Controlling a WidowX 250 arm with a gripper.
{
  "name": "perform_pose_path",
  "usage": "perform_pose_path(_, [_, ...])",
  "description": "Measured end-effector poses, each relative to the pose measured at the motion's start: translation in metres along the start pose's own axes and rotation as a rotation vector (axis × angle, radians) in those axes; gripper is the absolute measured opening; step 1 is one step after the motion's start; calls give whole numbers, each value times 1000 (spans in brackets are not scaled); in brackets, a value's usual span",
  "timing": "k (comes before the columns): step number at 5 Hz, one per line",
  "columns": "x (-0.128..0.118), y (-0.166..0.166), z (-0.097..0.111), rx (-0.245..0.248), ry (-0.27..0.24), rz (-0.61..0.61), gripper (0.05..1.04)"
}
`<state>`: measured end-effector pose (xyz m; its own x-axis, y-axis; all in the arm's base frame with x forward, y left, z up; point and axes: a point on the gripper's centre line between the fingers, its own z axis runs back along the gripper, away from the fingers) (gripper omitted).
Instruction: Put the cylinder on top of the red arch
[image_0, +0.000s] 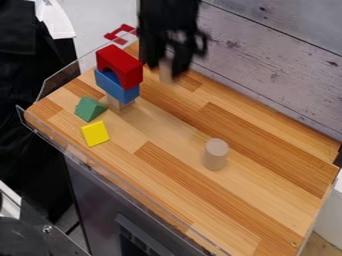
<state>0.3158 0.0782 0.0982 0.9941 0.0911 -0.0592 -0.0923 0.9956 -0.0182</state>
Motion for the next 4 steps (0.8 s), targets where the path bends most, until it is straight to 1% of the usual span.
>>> perform_pose_path(1, [16,38,19,-31,3,46,523])
perform_pose_path(2, [21,65,32,-27,22,85,523])
perform_pose_path(3, [17,74,33,-32,49,102,523])
perform_pose_path(4, [8,76,25,-22,88,77,523])
